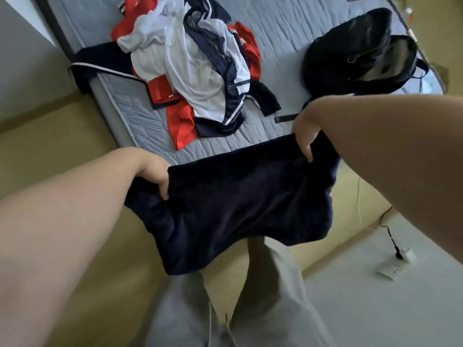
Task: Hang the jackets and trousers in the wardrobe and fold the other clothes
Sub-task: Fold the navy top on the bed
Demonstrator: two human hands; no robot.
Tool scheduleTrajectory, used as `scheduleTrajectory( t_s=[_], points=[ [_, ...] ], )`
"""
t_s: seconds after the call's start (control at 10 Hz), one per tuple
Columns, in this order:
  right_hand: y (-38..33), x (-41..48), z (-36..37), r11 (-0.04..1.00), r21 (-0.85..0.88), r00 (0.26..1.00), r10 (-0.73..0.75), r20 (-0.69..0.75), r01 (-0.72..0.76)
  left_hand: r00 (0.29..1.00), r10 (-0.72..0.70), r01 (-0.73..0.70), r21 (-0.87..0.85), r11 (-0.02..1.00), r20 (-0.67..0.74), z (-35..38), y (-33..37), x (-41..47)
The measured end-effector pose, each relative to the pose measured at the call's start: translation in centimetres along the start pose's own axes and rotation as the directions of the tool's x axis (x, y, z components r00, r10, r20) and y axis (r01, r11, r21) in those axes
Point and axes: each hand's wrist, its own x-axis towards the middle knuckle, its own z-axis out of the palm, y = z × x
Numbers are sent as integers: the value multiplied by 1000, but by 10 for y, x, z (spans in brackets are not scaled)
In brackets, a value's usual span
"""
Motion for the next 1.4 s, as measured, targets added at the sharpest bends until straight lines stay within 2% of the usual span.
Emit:
scheduleTrajectory(
  t_s=[0.1, 0.2, 0.3, 0.4, 0.6, 0.7, 0.8, 1.0, 1.1, 1.2, 1.3, 1.4],
  points=[
    [-12, 87, -18, 1000, 21, 999, 19, -31, -18, 995, -48, 49, 10, 999, -89, -4, 6, 72],
    [-27, 229, -17, 973, -212, 983, -121, -141, 89, 967, -102, 114, 36, 993, -234, -7, 7, 151],
    [-39, 279, -13, 923, -341, 943, -259, -210, 178, 922, -132, 179, 97, 979, -364, -3, -1, 201],
    [-36, 307, -10, 905, -341, 903, -350, -251, 256, 882, -143, 195, 71, 978, -449, 0, -10, 218],
    [-29, 295, -13, 908, -338, 865, -364, -344, 248, 792, -252, 300, -5, 954, -555, 1, -1, 202],
    [-21, 283, -7, 921, -313, 827, -357, -434, 233, 736, -289, 343, -31, 939, -612, 12, 8, 183],
    [-15, 265, 9, 936, -257, 766, -347, -542, 242, 663, -262, 353, -16, 936, -702, 34, 18, 164],
    [-7, 214, 85, 958, -195, 598, -285, -749, 212, 469, -168, 359, 13, 933, -867, 128, 27, 143],
    [5, 196, 141, 945, -238, 449, -318, -835, 225, 476, -134, 374, 62, 925, -869, 185, 34, 144],
    [16, 195, 207, 926, -331, 493, -378, -784, 183, 577, -148, 372, 97, 923, -804, 242, 39, 152],
    [23, 208, 262, 905, -382, 723, -389, -570, 186, 653, -204, 376, 79, 923, -729, 279, 50, 163],
    [11, 218, 284, 936, -232, 797, -348, -493, 265, 702, -275, 361, -5, 933, -657, 300, 62, 175]
  ],
)
